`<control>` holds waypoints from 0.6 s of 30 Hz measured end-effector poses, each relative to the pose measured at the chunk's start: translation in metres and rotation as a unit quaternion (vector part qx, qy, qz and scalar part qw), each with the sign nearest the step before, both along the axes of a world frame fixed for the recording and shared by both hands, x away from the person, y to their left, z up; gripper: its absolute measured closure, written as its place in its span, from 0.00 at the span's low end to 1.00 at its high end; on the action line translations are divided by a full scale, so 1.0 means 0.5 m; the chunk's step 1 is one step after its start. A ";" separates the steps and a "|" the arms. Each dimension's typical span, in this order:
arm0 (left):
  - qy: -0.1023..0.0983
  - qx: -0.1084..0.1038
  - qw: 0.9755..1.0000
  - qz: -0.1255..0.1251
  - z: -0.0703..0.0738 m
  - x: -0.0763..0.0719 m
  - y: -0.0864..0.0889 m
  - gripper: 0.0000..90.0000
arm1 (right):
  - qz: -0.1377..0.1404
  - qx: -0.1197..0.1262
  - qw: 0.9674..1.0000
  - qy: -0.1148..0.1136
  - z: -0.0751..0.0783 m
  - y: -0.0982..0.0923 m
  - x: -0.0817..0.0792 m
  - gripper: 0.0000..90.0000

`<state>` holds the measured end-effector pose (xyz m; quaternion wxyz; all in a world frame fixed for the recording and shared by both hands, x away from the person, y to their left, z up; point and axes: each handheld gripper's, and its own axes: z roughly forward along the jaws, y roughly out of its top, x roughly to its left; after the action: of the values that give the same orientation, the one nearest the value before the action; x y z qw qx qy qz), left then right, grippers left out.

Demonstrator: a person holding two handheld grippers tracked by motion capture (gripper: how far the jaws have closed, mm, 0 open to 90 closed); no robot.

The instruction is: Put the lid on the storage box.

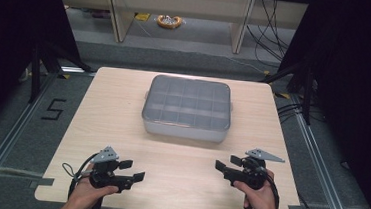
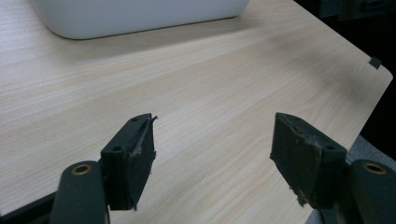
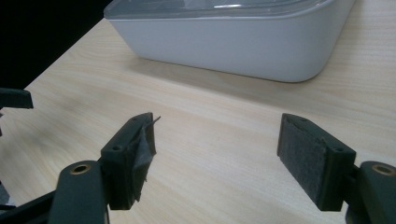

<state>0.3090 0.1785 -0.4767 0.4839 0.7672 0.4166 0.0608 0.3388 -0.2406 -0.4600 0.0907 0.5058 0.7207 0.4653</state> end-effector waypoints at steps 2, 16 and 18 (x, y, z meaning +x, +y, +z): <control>-0.002 0.002 1.000 0.000 -0.003 -0.002 0.000 0.33 | -0.008 0.016 1.000 0.007 -0.002 0.005 -0.009 0.31; -0.005 0.016 1.000 0.004 -0.023 -0.015 0.005 0.29 | 0.017 0.001 1.000 -0.001 -0.027 -0.005 -0.050 0.23; -0.005 0.015 1.000 0.002 -0.027 -0.017 0.004 0.29 | 0.012 0.007 1.000 0.011 -0.029 0.001 -0.059 0.21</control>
<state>0.3007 0.1805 -0.4904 0.4743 0.7733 0.4147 0.0717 0.3094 -0.2400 -0.4747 0.0740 0.5026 0.7244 0.4660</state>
